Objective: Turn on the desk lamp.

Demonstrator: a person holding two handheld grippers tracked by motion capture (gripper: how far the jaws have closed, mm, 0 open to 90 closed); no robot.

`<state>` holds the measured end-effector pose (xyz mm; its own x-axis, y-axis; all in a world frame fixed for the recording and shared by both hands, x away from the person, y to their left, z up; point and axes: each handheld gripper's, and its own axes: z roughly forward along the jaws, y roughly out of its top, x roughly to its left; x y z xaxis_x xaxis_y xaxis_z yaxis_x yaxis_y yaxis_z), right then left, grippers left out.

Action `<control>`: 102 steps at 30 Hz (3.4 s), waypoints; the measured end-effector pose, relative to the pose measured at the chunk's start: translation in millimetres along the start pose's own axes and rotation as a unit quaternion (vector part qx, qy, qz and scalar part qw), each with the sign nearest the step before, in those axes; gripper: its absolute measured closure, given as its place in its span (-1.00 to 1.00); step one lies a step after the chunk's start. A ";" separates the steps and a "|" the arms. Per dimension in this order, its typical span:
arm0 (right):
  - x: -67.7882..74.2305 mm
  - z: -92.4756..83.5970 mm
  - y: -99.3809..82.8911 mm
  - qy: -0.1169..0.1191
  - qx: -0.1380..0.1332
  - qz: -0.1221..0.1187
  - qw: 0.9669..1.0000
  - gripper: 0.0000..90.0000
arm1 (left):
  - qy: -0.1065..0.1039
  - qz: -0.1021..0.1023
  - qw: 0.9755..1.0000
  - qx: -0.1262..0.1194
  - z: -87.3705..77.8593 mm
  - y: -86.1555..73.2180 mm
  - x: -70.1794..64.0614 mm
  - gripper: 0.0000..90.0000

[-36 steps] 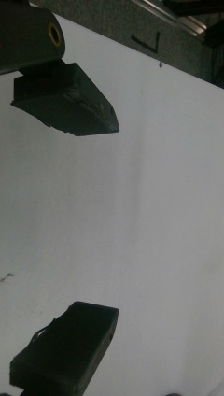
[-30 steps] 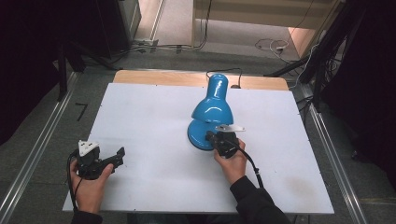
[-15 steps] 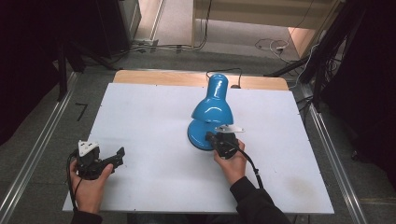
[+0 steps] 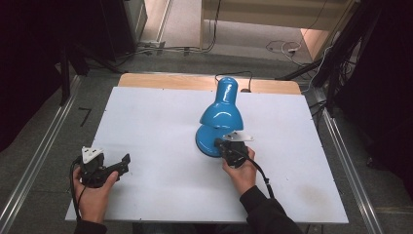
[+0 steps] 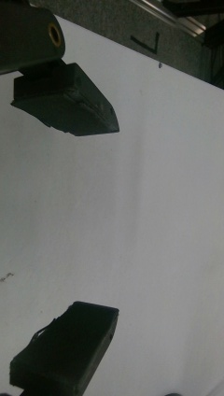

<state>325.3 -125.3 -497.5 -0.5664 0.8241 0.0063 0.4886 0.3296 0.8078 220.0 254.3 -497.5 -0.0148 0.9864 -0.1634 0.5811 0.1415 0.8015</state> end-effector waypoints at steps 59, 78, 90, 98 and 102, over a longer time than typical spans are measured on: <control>-22.4 -34.1 -6.1 0.019 0.010 0.037 0.999 -0.54 | 0.002 0.000 1.000 0.002 0.2 0.0 -0.3 -0.75; -45.5 -50.7 -20.8 -0.004 0.027 0.036 0.999 -0.54 | 0.002 -0.001 1.000 0.001 -0.1 -0.1 0.0 -0.75; -65.0 -70.8 -30.1 -0.006 0.023 0.053 0.998 -0.54 | 0.002 0.000 1.000 0.001 -0.4 0.0 -0.5 -0.75; -79.4 -87.0 -34.4 -0.017 0.023 0.056 0.998 -0.55 | 0.001 0.000 1.000 0.001 -0.2 -0.1 -0.8 -0.75; -88.5 -98.8 -40.5 -0.030 0.025 0.056 0.998 -0.56 | 0.002 0.000 1.000 0.001 -0.2 -0.1 -1.1 -0.75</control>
<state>290.1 -257.0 -472.5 -0.4666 0.8825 0.0583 0.5794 0.2552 0.7741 219.7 253.2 -497.2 -0.0182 0.9866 -0.1621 0.5825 0.1423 0.8003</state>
